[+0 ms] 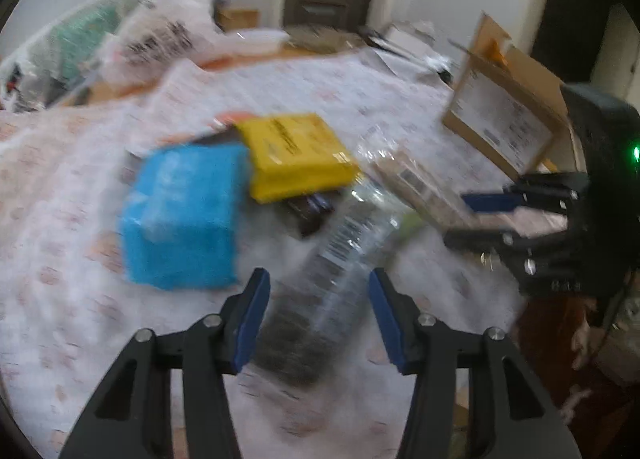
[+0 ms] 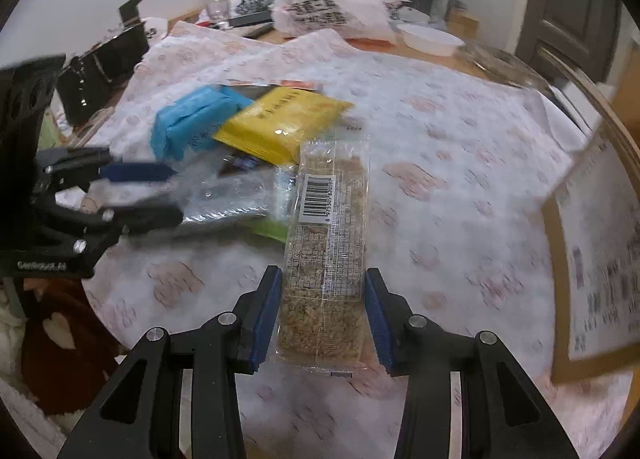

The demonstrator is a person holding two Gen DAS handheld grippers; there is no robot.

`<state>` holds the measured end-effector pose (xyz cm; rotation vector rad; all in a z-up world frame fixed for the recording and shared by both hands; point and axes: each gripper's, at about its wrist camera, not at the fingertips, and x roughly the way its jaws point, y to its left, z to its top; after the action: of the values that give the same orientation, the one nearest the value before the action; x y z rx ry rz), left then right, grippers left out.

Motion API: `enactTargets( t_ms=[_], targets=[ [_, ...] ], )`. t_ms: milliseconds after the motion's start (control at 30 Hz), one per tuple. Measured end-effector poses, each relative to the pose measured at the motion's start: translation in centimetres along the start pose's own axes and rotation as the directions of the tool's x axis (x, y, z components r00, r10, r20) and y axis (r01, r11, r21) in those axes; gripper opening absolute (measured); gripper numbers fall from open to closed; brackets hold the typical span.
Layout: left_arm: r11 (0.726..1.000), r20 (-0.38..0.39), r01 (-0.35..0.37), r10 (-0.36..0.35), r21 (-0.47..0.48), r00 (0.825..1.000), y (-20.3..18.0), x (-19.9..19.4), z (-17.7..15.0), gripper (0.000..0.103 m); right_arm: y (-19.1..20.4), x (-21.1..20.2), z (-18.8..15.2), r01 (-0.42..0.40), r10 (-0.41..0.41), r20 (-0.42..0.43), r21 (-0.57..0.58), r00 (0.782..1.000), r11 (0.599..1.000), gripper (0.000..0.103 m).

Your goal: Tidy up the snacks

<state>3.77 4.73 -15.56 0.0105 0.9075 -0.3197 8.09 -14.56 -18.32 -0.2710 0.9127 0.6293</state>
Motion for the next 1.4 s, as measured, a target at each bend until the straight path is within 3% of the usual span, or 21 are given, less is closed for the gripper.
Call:
enactTargets(
  t_ms=[67,333,467,600,700,767,867,900,1000,1067,1167,1400],
  targets=[
    [0.999,0.000,-0.037,0.037,0.033,0.999,-0.8,0.3,-0.1,0.048,-0.7,-0.2,-0.6,0.008,-0.008,-0.004,0.022,1.000,1.000,0.037],
    [0.996,-0.007,-0.092,0.092,0.015,0.996,-2.1,0.3,-0.3,0.047,-1.4,-1.1,-1.9,0.045,-0.046,0.007,0.024,0.999,0.999,0.037],
    [0.997,-0.024,-0.071,0.071,0.034,0.997,-3.2,0.0,-0.7,0.049,-2.0,-1.6,-2.5,0.068,-0.069,0.008,0.029,0.998,0.997,0.038],
    [0.995,-0.034,-0.053,0.056,0.083,0.998,-4.0,0.1,-0.8,0.058,-2.7,-1.8,-2.7,0.063,-0.064,0.014,0.044,0.998,0.997,0.040],
    [0.993,-0.022,-0.068,0.071,0.098,0.997,-4.2,0.5,-0.5,0.054,-2.8,-1.4,-2.4,0.068,-0.069,0.029,0.045,0.997,0.997,0.044],
    [0.993,-0.003,-0.096,0.096,0.067,0.995,-4.0,0.7,-0.3,0.046,-2.9,-1.1,-2.2,0.060,-0.062,0.051,0.052,0.997,0.997,0.045],
    [0.993,0.002,-0.115,0.115,0.026,0.993,-3.7,0.8,0.1,0.043,-3.0,-0.8,-2.1,0.068,-0.074,0.085,0.067,0.994,0.995,0.045],
    [0.993,0.003,-0.119,0.119,0.010,0.993,-3.6,0.7,0.1,0.043,-2.9,-0.8,-2.1,0.077,-0.082,0.092,0.064,0.992,0.995,0.041],
    [0.982,0.032,-0.141,0.146,-0.129,0.989,-2.4,0.2,0.4,0.043,-2.8,-0.9,-2.1,0.085,-0.091,0.106,0.057,0.990,0.995,0.037],
    [0.973,0.023,-0.119,0.126,-0.197,0.992,-1.8,0.5,0.4,0.042,-2.9,-1.0,-2.0,0.088,-0.096,0.116,0.066,0.989,0.994,0.037],
    [0.974,0.025,-0.155,0.162,-0.165,0.987,-2.6,1.0,0.5,0.043,-3.0,-1.0,-2.0,0.088,-0.095,0.118,0.068,0.988,0.994,0.037],
    [0.993,0.010,-0.071,0.073,-0.097,0.997,-3.0,0.7,0.5,0.047,-3.1,-1.0,-2.4,0.079,-0.087,0.118,0.070,0.989,0.994,0.037]
  ],
)
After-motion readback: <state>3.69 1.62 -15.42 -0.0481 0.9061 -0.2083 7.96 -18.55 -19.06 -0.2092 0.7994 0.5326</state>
